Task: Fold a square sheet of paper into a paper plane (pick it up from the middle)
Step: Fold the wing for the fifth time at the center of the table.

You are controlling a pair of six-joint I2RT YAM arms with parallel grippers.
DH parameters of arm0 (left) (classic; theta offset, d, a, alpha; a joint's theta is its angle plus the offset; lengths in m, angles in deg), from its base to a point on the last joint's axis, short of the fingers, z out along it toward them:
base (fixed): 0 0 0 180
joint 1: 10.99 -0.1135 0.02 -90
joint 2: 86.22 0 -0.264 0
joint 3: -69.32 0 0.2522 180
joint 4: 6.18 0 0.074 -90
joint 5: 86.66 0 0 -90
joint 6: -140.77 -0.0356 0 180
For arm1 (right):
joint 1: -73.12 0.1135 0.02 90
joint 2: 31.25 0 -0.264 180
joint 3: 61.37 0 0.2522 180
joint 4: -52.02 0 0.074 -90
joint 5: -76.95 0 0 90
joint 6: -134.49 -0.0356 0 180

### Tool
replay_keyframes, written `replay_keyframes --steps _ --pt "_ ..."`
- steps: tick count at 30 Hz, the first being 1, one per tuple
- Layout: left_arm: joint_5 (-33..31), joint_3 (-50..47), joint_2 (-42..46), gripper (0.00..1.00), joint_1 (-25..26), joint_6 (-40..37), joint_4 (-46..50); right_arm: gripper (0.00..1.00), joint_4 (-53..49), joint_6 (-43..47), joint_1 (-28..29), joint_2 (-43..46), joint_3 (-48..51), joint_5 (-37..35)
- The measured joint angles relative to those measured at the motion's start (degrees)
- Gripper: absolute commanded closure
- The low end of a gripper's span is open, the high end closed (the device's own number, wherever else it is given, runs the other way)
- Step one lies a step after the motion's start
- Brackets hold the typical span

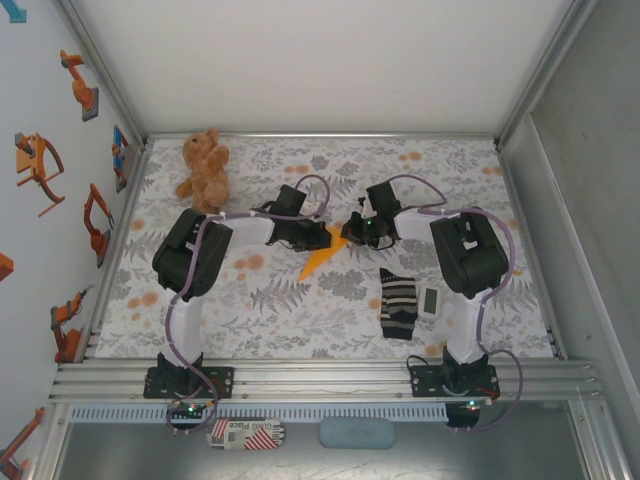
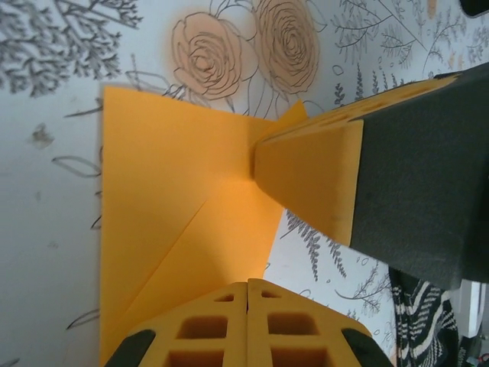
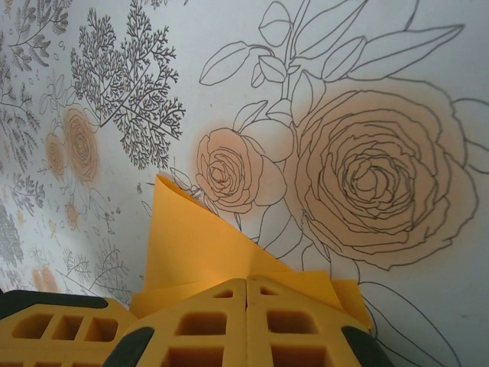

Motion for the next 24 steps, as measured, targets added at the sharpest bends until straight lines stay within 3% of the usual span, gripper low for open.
replay_keyframes --steps 9,24 --pt "0.8 1.1 -1.3 1.00 1.0 -0.2 -0.5 1.00 0.1 0.0 0.0 -0.2 -0.2 0.1" --pt "-3.6 1.8 -1.8 1.00 2.6 -2.3 1.2 1.00 1.1 -0.4 0.0 -0.7 -0.2 0.5"
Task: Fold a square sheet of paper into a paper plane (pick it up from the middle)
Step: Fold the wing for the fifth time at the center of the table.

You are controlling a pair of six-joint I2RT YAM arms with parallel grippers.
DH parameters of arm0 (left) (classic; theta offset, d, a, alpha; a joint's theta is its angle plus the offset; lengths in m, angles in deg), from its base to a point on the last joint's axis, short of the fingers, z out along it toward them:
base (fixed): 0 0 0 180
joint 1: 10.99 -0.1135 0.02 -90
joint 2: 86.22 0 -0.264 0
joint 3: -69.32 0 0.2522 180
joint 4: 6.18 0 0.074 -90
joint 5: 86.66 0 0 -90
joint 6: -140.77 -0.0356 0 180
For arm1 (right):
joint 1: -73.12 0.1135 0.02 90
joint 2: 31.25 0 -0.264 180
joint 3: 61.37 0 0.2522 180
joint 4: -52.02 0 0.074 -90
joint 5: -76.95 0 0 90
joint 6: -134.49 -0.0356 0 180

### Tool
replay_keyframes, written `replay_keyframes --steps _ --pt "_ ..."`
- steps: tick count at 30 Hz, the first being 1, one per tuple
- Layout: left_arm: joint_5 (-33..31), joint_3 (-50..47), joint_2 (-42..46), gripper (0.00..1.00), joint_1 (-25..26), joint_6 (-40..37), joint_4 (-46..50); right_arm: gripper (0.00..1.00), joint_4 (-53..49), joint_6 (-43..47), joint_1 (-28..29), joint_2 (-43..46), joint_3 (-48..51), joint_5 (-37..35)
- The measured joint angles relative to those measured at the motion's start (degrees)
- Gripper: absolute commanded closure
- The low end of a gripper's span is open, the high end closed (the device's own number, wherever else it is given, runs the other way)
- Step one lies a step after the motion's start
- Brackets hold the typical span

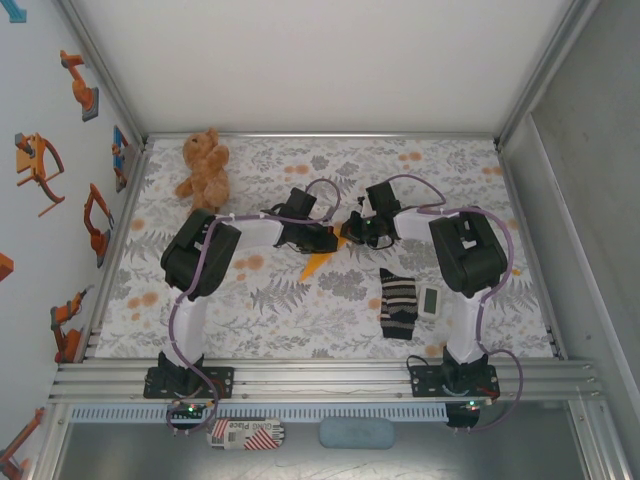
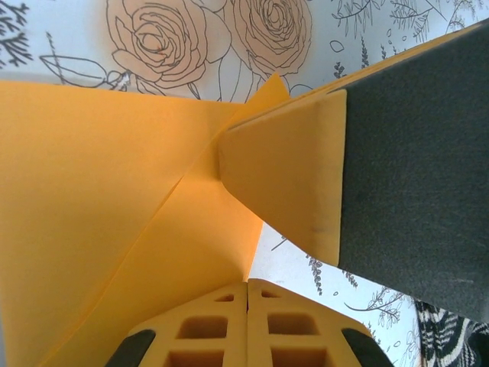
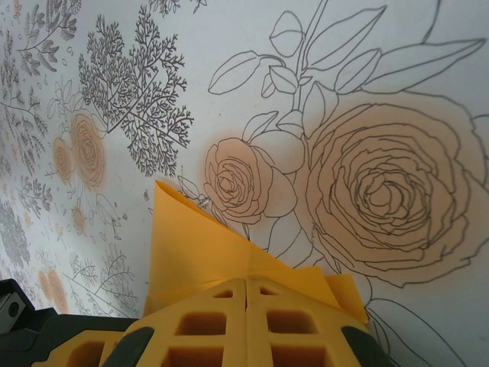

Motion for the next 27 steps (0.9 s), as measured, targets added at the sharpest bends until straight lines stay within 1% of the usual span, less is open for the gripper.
replay_keyframes --steps 6,12,16,20,24,26,27 --pt "-0.1 -1.6 0.5 1.00 0.0 0.0 -1.5 1.00 -0.3 0.0 0.0 -0.3 -0.3 0.1" --pt "-1.2 -8.9 5.6 0.98 -0.2 0.2 -3.7 1.00 -0.7 0.0 0.4 -0.9 -0.8 2.1" --pt "-2.3 -13.5 9.9 0.97 -0.2 0.2 -1.6 1.00 -1.0 0.0 0.4 -1.0 -1.0 2.6" --pt "-3.4 -16.0 13.7 0.96 -0.2 0.1 3.2 1.00 -1.4 0.4 0.4 -1.1 -1.3 2.7" --pt "-3.9 -17.0 17.6 0.92 -0.5 0.1 8.5 1.00 -1.4 1.4 0.4 -0.9 -1.4 2.8" --pt "-4.0 -16.9 20.1 0.85 -1.0 0.2 9.5 1.00 -2.5 2.2 0.3 -0.3 -1.4 2.7" --pt "-4.0 -16.8 21.5 0.79 -1.3 0.3 9.7 0.97 -3.3 2.5 0.3 0.3 -1.4 2.7"
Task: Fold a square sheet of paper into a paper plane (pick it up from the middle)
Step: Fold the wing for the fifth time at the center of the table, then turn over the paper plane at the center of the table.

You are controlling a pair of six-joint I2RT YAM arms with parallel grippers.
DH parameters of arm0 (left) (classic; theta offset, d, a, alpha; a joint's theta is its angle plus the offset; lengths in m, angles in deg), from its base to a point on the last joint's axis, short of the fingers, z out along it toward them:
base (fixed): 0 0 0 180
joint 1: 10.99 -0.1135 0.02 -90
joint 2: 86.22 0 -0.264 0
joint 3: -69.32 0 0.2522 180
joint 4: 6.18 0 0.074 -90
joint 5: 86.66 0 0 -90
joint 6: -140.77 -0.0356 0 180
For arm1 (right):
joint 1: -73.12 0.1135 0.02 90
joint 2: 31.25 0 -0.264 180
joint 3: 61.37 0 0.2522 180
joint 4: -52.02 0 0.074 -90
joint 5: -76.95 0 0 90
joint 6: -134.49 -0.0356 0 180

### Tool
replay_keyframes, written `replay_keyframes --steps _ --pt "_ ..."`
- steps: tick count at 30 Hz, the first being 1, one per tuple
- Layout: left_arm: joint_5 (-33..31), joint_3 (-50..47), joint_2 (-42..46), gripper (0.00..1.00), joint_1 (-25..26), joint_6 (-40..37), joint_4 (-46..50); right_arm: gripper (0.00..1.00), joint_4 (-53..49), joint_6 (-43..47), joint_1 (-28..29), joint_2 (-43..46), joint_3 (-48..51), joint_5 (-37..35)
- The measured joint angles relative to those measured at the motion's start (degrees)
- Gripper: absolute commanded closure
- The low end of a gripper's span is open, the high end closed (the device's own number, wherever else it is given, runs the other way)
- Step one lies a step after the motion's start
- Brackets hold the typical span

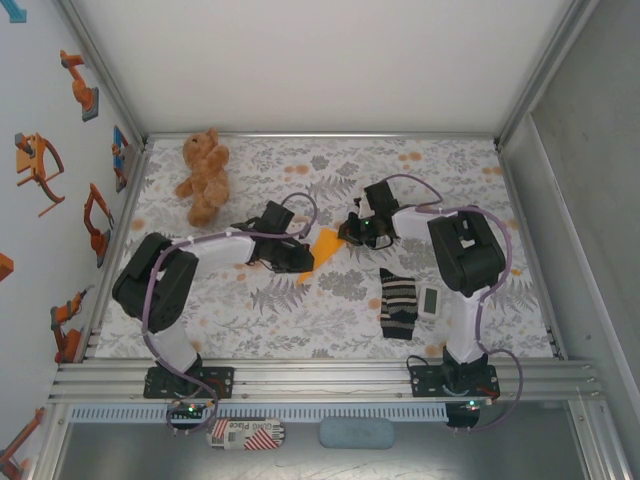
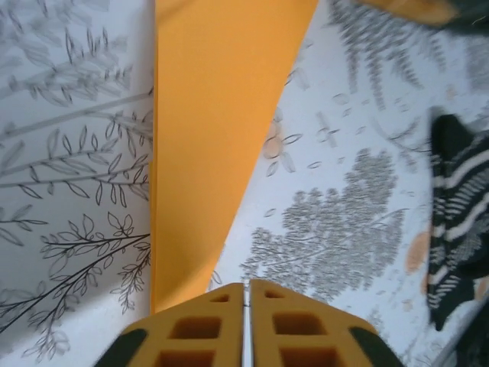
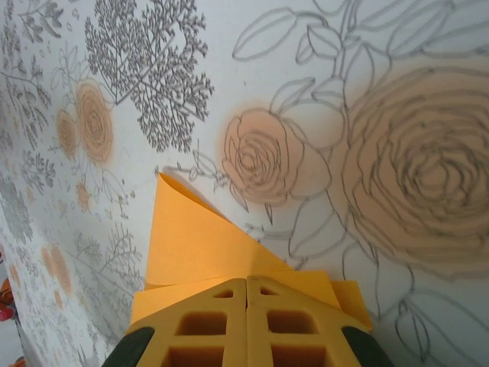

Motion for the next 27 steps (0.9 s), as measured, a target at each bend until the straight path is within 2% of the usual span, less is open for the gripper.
replay_keyframes --steps 3,7,13,20,22,27 --pt "-0.8 0.5 4.5 0.55 -1.5 0.4 0.3 0.85 -4.1 1.4 0.1 2.8 -1.6 -0.7" --pt "-4.7 0.6 10.2 0.32 -3.9 1.4 1.6 0.70 -10.1 3.3 1.3 8.8 -5.7 -4.9" --pt "-15.8 0.0 15.1 0.11 -7.8 2.1 6.7 0.54 -17.7 2.4 7.5 14.1 -8.6 -17.1" --pt "-22.4 -2.9 19.1 0.00 -11.3 2.4 8.5 0.48 -27.4 -5.7 15.8 10.5 -13.2 -30.1" --pt "-23.4 -3.6 19.8 0.04 -11.9 2.5 8.6 0.47 -29.3 -8.2 17.8 7.6 -16.4 -33.6" --pt "-24.6 -5.5 21.2 0.04 -12.6 2.8 8.5 0.47 -32.7 -13.3 20.9 1.6 -22.1 -39.3"
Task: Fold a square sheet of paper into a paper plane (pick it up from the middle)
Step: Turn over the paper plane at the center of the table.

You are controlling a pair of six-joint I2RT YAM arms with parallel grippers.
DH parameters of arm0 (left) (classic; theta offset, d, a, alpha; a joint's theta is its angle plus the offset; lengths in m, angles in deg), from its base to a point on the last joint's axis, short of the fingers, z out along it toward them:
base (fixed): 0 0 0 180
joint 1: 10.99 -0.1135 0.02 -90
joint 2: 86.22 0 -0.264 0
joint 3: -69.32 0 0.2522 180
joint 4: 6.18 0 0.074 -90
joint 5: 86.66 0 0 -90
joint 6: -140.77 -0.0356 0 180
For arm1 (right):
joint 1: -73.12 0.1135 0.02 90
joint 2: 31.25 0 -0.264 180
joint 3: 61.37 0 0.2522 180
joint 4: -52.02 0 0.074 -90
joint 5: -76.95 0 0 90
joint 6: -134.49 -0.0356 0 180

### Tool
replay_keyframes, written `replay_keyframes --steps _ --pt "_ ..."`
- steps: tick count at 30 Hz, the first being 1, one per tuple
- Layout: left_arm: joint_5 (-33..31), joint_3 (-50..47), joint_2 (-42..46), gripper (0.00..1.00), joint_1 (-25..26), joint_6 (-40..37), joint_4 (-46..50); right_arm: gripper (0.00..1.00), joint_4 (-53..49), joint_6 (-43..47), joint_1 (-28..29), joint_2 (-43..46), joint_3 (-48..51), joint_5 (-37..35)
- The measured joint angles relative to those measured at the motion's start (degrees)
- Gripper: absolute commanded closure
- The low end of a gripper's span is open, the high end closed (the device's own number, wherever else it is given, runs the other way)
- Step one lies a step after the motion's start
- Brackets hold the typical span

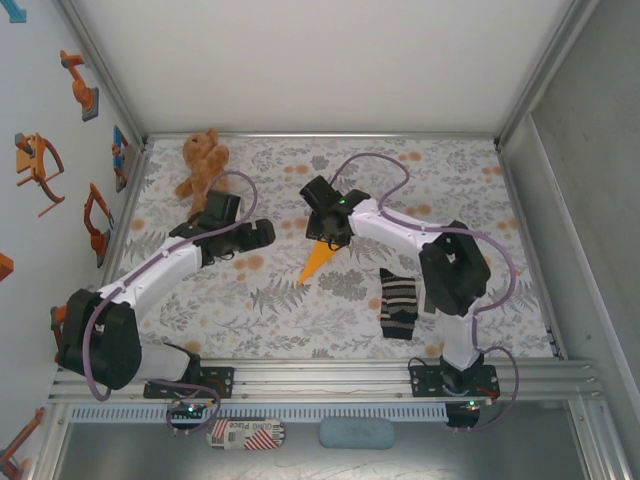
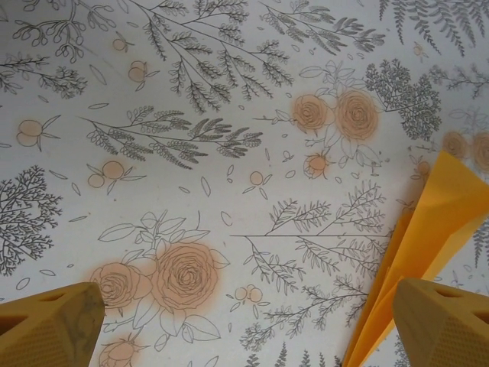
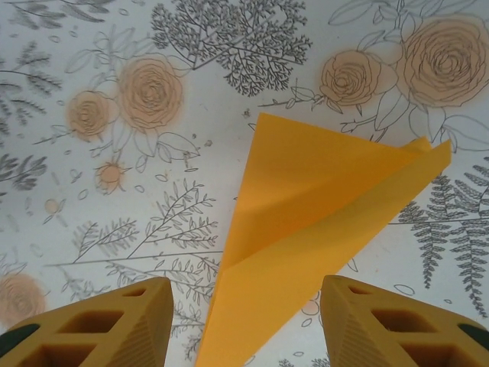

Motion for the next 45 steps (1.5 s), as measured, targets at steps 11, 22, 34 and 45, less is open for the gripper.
replay_keyframes --steps 11,22,34,45 --pt "0.6 -0.2 0.0 0.04 -0.4 -0.1 -0.3 0.56 -6.4 -6.3 2.4 -7.4 -4.7 -5.0" --pt "2.0 -0.2 -1.5 0.04 -0.4 -0.1 -0.3 0.77 -8.3 -9.8 2.4 -7.1 -4.5 -6.4" --pt "2.6 -0.2 -2.3 0.04 -0.7 0.3 -1.2 1.00 -8.1 -8.3 2.4 -4.2 -3.9 -8.8" --pt "3.1 -4.7 -0.5 0.04 -5.3 4.4 -4.2 1.00 3.2 3.8 -0.5 -0.2 -4.0 -4.3"
